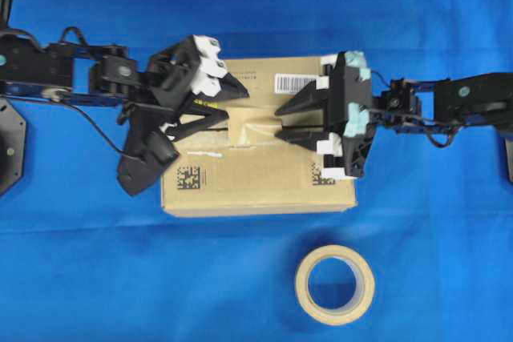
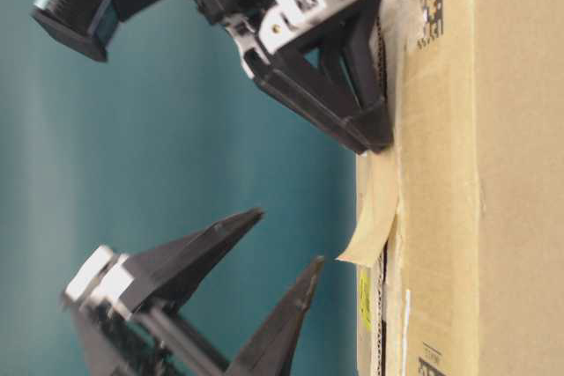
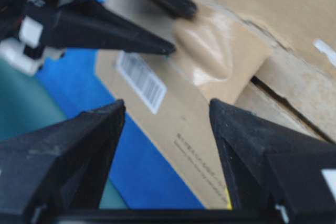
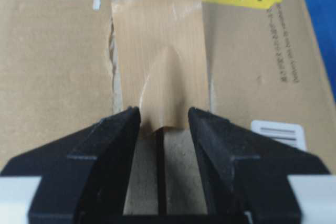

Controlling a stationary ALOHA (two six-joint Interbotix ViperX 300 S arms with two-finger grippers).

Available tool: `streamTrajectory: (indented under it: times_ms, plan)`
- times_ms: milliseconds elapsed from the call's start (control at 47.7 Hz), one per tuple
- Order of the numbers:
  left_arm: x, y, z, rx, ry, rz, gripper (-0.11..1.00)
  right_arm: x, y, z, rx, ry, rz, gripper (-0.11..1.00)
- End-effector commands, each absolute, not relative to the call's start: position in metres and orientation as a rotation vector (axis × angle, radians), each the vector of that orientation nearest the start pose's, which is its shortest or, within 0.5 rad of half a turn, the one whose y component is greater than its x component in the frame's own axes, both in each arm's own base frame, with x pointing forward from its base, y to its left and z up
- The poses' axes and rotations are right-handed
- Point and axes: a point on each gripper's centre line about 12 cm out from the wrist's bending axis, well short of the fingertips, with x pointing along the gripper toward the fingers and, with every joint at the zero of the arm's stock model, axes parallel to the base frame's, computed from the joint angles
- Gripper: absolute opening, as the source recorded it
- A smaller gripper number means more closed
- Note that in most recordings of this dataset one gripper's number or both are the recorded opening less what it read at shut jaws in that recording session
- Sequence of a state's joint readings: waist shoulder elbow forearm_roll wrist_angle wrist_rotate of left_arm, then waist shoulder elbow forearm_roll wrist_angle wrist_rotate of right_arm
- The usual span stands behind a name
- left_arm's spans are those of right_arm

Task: Apply tape along the seams of the closed cardboard box to seal it securely.
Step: 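Slide both grippers toward each other along the seam, smoothing the tape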

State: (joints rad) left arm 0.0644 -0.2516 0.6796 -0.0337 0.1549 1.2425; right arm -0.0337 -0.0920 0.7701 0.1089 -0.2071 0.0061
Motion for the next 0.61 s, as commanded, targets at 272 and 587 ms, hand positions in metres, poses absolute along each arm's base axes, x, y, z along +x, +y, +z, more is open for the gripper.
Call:
streamTrajectory:
  times_ms: [272,587]
  plan:
    - [0.326,0.011,0.28,0.862,0.249,-0.072,0.58,0.359,-0.016,0.255,0.093,0.242,-0.075,0.51]
    - [0.332,0.004,0.284,0.334,0.116,0.001,0.15,0.368,-0.02,0.261,0.089,0.167,-0.087,0.01]
